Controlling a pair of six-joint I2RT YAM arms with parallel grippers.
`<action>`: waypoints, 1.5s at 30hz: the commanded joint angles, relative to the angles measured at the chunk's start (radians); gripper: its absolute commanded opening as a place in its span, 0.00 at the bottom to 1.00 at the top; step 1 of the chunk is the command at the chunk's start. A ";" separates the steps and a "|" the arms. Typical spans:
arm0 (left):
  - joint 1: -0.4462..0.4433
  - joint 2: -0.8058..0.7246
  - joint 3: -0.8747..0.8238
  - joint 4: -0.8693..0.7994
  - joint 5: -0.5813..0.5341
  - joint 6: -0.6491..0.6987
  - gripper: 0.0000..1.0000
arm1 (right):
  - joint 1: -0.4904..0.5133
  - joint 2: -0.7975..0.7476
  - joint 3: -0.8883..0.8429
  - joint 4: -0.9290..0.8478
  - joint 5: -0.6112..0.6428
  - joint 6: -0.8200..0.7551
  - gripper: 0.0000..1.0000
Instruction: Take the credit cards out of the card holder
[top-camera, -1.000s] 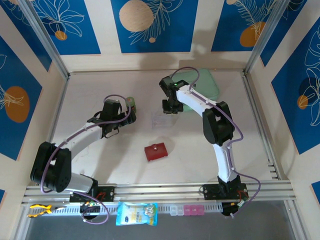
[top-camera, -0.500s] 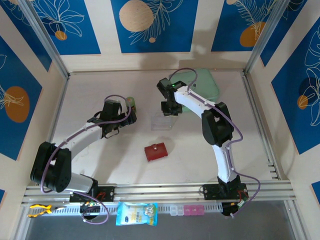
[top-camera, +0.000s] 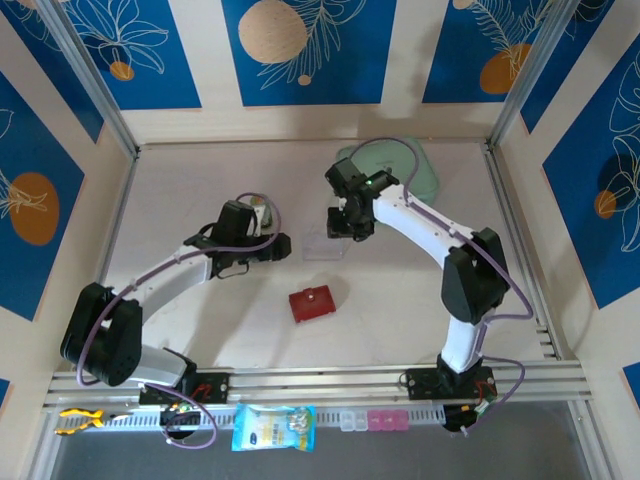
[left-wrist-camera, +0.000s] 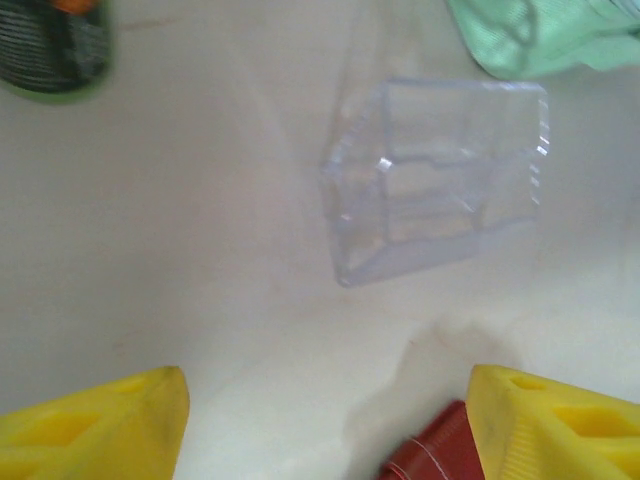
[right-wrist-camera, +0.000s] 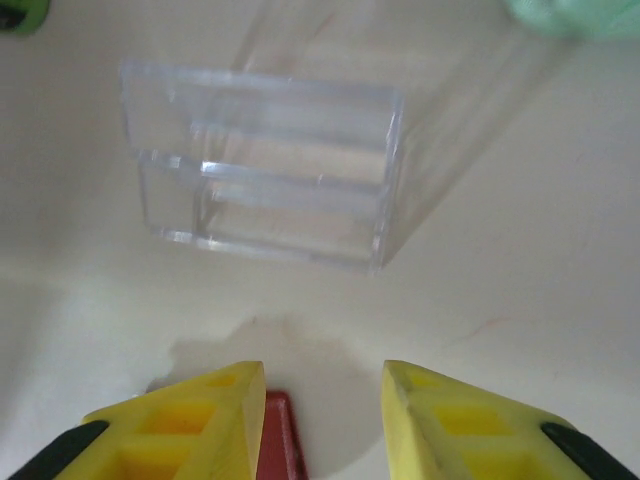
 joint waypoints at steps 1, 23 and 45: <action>-0.041 -0.010 0.005 -0.038 0.117 0.028 0.71 | 0.016 -0.076 -0.114 0.070 -0.147 0.007 0.39; -0.133 -0.389 -0.268 -0.122 -0.029 -0.161 0.67 | 0.133 0.051 -0.304 0.417 -0.464 -0.139 0.69; -0.133 -0.539 -0.310 -0.169 -0.088 -0.193 0.68 | 0.258 -0.056 -0.476 0.368 -0.352 -0.046 0.90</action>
